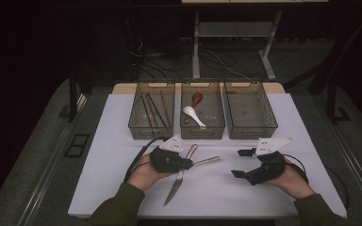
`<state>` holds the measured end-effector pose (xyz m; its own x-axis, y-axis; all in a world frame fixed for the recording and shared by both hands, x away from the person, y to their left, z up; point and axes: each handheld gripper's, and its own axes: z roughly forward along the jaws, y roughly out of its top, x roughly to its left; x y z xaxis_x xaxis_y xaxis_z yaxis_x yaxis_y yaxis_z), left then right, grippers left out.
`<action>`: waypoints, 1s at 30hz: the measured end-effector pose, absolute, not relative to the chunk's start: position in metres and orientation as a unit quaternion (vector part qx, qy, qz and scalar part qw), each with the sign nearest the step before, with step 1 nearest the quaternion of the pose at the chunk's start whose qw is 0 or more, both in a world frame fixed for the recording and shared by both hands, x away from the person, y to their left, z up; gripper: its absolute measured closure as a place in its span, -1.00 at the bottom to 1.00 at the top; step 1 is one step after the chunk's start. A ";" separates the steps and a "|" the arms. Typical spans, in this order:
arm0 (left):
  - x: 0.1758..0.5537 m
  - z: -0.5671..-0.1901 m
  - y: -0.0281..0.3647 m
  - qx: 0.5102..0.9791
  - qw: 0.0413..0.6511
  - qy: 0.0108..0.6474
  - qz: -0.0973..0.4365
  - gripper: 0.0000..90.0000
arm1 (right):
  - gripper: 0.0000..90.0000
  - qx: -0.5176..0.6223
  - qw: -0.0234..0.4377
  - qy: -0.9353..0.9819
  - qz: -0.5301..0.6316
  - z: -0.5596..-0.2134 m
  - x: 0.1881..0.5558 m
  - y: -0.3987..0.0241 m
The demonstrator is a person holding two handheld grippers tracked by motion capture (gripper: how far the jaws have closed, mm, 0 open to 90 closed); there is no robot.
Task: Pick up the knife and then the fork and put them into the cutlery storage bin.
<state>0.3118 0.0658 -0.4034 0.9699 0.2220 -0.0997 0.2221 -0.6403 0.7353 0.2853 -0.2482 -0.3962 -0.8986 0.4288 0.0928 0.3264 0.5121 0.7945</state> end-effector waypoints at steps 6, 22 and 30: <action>0.312 -0.401 0.042 0.913 0.402 0.060 -0.032 0.87 | -0.32 0.176 0.015 0.894 0.412 -0.395 0.295 -0.225; 0.309 -0.397 0.018 0.913 0.404 -0.007 -0.049 0.87 | 0.42 0.121 -0.061 0.928 0.347 -0.412 0.306 -0.200; 0.304 -0.399 0.014 0.917 0.395 -0.014 -0.056 0.87 | 0.75 0.101 -0.080 0.934 0.333 -0.414 0.301 -0.196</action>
<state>0.3035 0.0140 -0.3987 0.9934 -0.0698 -0.0915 0.0186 -0.6873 0.7261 0.3010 -0.1957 -0.4141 -0.9670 0.1346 0.2164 0.2412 0.7575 0.6067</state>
